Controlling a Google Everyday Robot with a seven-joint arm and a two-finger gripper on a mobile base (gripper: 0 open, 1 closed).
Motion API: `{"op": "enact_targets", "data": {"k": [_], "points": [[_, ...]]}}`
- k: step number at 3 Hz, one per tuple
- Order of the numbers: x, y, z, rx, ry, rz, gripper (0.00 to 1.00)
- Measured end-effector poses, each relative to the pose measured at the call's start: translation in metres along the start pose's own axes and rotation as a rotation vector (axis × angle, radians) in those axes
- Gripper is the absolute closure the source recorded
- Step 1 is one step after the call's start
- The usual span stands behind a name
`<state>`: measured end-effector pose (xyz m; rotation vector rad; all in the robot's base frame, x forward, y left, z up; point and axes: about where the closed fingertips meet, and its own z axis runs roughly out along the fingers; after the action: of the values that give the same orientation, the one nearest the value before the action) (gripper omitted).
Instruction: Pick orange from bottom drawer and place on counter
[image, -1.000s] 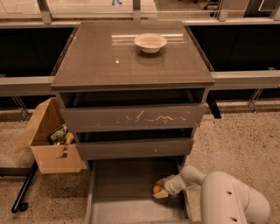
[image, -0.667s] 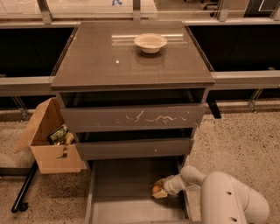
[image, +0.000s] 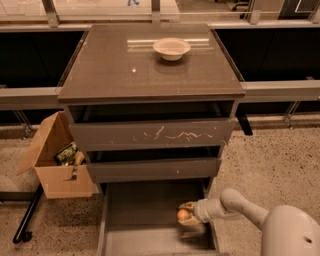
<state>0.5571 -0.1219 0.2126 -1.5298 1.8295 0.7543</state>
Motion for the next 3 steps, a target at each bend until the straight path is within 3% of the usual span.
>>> {"op": "enact_targets", "data": {"k": [1, 3], "points": [[-0.0462, 0.0231, -0.0685, -0.04, -0.122, -0.116, 1.0], [-0.0457, 0.0254, -0.0622, -0.049, -0.122, -0.11, 1.0]]}}
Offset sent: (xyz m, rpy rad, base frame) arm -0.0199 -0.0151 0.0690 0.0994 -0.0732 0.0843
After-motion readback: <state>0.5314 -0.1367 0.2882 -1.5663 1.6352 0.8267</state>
